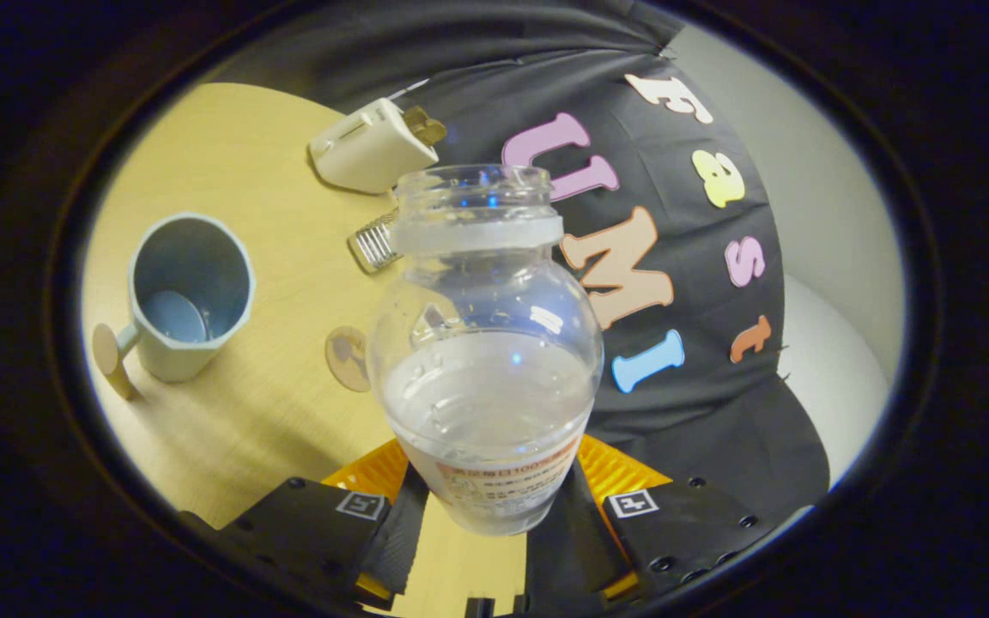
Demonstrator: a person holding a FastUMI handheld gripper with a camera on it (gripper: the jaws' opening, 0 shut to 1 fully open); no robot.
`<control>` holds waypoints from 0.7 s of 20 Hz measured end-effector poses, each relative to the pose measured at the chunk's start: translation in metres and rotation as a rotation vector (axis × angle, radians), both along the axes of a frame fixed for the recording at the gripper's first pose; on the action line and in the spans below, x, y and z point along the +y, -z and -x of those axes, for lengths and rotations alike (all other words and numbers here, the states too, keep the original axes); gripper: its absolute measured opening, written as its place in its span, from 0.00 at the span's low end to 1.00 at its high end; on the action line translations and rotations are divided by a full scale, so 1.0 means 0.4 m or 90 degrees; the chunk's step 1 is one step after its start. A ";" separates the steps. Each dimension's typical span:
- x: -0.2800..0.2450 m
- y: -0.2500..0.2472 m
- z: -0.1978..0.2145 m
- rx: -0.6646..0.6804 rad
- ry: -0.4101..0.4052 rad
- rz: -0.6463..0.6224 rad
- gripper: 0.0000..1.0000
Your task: Take the bottle from table, then pour the juice into the cup, finally place the bottle on the coaster
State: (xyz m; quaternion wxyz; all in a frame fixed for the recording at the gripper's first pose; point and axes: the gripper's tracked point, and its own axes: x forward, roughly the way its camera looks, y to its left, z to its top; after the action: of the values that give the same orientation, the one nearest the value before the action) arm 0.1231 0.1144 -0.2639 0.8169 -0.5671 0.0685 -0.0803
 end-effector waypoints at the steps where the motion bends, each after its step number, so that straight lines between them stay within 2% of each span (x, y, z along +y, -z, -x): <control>1: 0.007 0.006 0.002 0.005 -0.004 0.012 0.79; 9: 0.013 0.030 -0.005 0.021 -0.014 0.106 0.79; 14: 0.011 0.003 -0.009 0.008 -0.021 0.185 0.79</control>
State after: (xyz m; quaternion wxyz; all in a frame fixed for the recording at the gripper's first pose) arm 0.1265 0.1189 -0.2653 0.7271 -0.6807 0.0519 -0.0725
